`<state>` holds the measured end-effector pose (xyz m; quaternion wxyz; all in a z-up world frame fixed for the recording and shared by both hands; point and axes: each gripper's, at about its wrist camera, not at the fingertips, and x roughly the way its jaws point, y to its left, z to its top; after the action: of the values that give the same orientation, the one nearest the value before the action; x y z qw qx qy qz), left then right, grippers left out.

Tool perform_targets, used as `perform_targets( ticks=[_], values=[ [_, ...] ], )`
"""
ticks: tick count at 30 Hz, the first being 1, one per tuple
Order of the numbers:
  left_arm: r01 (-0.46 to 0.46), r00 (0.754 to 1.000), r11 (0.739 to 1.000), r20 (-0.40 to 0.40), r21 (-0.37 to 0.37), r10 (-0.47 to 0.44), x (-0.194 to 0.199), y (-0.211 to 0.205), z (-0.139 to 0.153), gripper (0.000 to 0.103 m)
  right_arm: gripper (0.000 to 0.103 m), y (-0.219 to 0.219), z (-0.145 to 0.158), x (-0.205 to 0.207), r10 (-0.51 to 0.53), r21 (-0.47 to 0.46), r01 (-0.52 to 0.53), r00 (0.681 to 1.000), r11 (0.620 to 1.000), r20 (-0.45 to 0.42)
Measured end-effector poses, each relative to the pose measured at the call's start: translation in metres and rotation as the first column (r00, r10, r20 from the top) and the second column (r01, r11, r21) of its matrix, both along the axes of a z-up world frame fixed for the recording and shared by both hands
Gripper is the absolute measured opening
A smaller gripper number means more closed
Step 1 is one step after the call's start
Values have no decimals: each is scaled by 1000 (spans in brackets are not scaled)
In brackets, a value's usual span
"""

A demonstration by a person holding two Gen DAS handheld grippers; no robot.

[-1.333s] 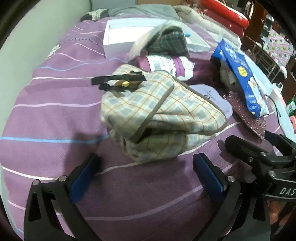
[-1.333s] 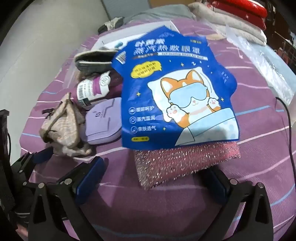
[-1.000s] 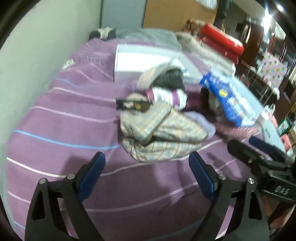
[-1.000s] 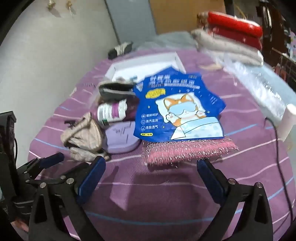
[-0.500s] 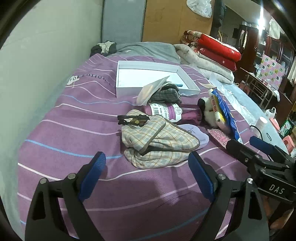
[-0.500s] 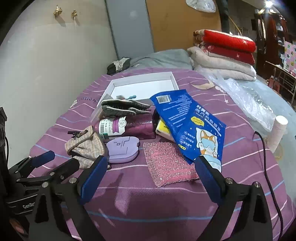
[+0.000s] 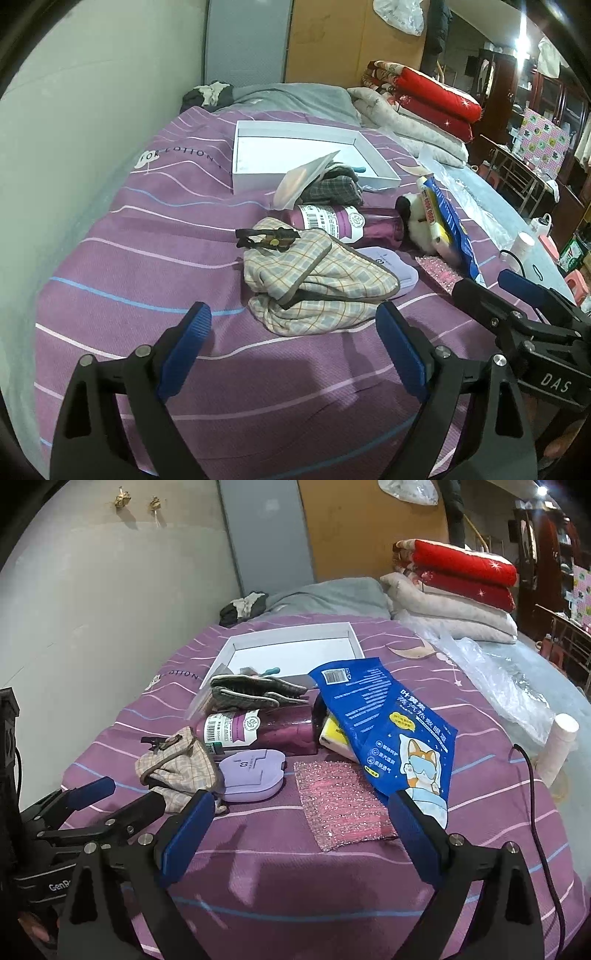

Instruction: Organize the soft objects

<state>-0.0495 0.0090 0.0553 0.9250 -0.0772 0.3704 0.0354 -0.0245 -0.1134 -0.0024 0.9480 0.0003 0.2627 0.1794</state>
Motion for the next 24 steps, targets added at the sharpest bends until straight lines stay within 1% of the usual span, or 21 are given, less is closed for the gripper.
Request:
perform_targets(
  ticks=[1, 3, 10, 12, 20, 24],
  values=[
    [2, 1000, 1000, 1, 0, -2, 0, 0, 0, 90, 90, 0, 0, 0, -3, 0, 3, 1000, 1000, 1],
    [4, 1000, 1000, 4, 3, -4, 0, -1, 0, 90, 87, 0, -1, 0, -7, 0, 7, 1000, 1000, 1],
    [7, 1000, 1000, 8, 4, -7, -1, -3, 0, 90, 87, 0, -2, 2, -10, 4, 10, 1000, 1000, 1],
    [10, 1000, 1000, 10, 4, -10, -1, -3, 0, 88, 87, 1, -2, 1, -9, 4, 9, 1000, 1000, 4],
    [16, 1000, 1000, 18, 2, -16, -2, -5, 0, 75, 87, 2, -3, 1, -9, 2, 9, 1000, 1000, 7],
    [26, 999, 1000, 19, -11, -26, -2, -4, 0, 75, 87, 2, -2, 0, -11, 3, 11, 1000, 1000, 14]
  ],
)
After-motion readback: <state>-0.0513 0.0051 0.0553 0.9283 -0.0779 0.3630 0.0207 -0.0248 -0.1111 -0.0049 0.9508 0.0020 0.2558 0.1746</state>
